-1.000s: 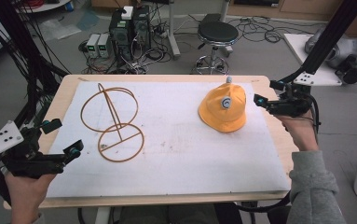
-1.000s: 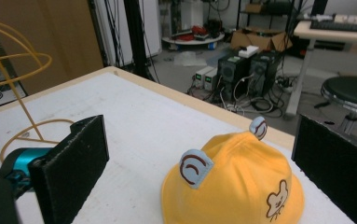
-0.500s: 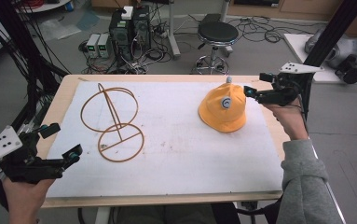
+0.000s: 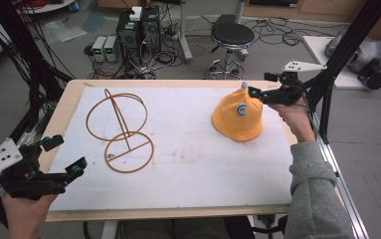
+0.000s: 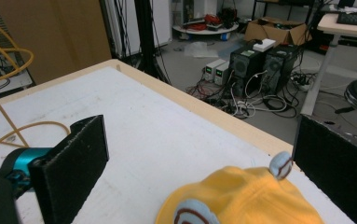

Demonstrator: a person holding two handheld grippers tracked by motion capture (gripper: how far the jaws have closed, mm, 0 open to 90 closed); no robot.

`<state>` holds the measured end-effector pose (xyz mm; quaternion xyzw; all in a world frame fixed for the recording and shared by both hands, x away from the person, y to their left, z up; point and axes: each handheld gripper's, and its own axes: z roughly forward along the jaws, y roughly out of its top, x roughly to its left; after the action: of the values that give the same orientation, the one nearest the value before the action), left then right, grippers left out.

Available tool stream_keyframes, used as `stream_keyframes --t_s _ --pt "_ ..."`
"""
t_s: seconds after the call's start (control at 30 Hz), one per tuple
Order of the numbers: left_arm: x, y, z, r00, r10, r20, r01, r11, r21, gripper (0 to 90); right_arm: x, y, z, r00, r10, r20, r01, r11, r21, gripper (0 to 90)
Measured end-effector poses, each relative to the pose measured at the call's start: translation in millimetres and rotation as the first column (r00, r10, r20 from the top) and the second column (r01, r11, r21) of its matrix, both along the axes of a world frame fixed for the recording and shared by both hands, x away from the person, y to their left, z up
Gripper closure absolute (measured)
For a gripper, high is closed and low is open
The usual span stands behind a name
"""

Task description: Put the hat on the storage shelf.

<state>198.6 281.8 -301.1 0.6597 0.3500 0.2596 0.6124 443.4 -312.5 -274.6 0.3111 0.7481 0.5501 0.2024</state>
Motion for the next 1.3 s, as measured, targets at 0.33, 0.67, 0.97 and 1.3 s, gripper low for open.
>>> stream_keyframes --t_s 0.33,0.67,0.97,1.3 --pt "0.7 0.8 -0.7 1.0 0.004 -0.003 -0.004 1.0 0.002 1.7 19.1 14.6 -10.9 0.9999 0.011 -0.002 -0.011 1.0 -0.02 3.3" --pt "1.1 1.8 -1.4 0.9999 0.008 -0.007 -0.008 1.0 -0.003 1.7 31.7 13.9 -20.1 0.9991 -0.028 -0.032 0.027 0.999 -0.043 3.3" --pt "2.4 0.5 -1.9 0.9999 0.001 -0.011 -0.001 1.0 0.003 1.7 38.7 13.6 -25.8 0.9921 -0.123 -0.024 0.121 0.99 -0.078 3.3" --pt "2.1 3.4 -1.8 0.9999 0.007 -0.01 -0.007 1.0 -0.007 1.7 47.8 17.0 -38.2 0.9904 -0.126 -0.057 0.119 0.988 -0.101 3.3"
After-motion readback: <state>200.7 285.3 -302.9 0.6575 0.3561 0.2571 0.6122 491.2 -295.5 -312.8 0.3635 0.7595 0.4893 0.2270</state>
